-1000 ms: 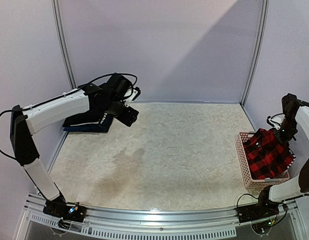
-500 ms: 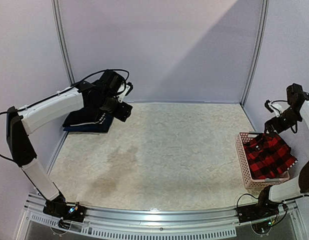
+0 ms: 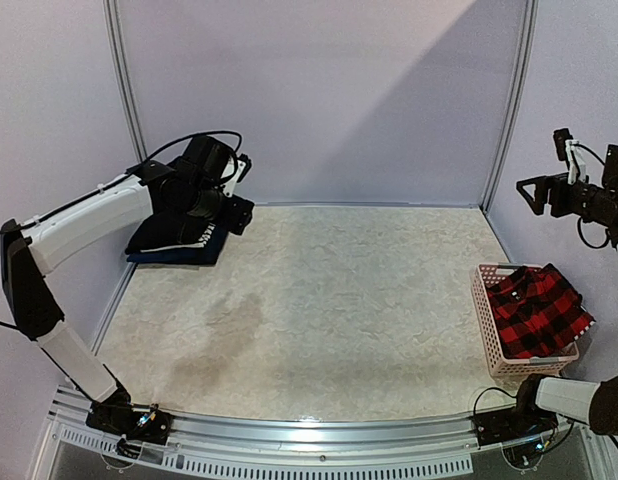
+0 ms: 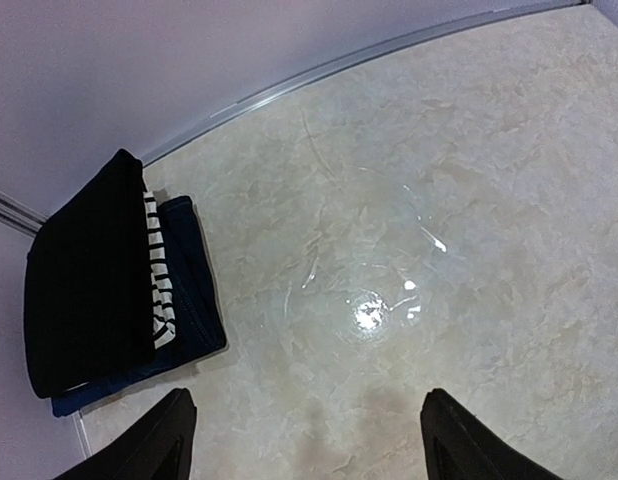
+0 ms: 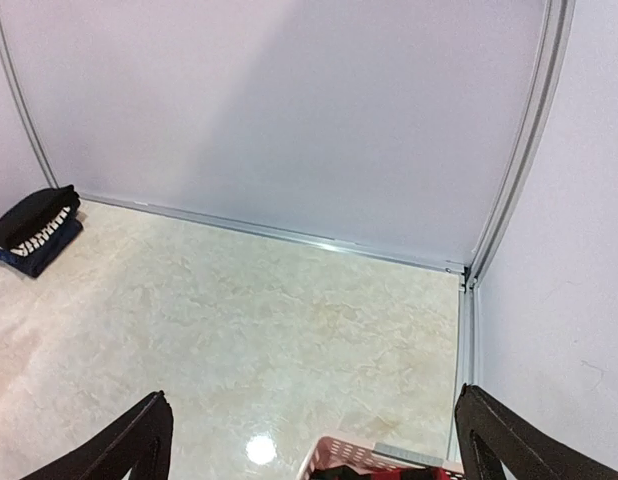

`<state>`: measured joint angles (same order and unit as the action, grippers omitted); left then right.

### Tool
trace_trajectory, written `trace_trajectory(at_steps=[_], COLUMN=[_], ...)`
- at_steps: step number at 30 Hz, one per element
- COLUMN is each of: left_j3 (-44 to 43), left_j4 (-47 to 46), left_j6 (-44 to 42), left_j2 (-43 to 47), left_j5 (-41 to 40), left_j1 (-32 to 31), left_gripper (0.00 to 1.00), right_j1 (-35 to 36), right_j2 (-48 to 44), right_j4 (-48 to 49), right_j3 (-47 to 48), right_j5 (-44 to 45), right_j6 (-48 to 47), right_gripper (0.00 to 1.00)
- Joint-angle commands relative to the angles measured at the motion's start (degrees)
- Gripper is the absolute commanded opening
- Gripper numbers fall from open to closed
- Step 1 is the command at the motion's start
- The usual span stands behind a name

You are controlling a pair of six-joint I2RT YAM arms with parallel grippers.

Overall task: Fold and stack the mixed laundry pile
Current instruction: Reset both arms

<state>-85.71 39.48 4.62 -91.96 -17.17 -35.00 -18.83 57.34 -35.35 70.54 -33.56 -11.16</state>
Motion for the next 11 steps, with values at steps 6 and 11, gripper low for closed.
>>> trace_trajectory(at_steps=[6,11], left_j3=[3.78,3.54], left_j4=[-5.05,-4.96], left_j6=[1.43,1.78], left_j2=[5.54,4.73], left_j5=[-0.07,1.09], left_j1=[2.25,2.66], left_gripper=[0.79,0.79], right_j1=[-0.16,-0.17], right_j2=[-0.01,0.31], right_j4=[8.31,8.26], right_j3=[-3.64,-4.23], right_j5=[-1.91,-3.11], right_j6=[9.86,10.26], right_gripper=[0.99,0.99])
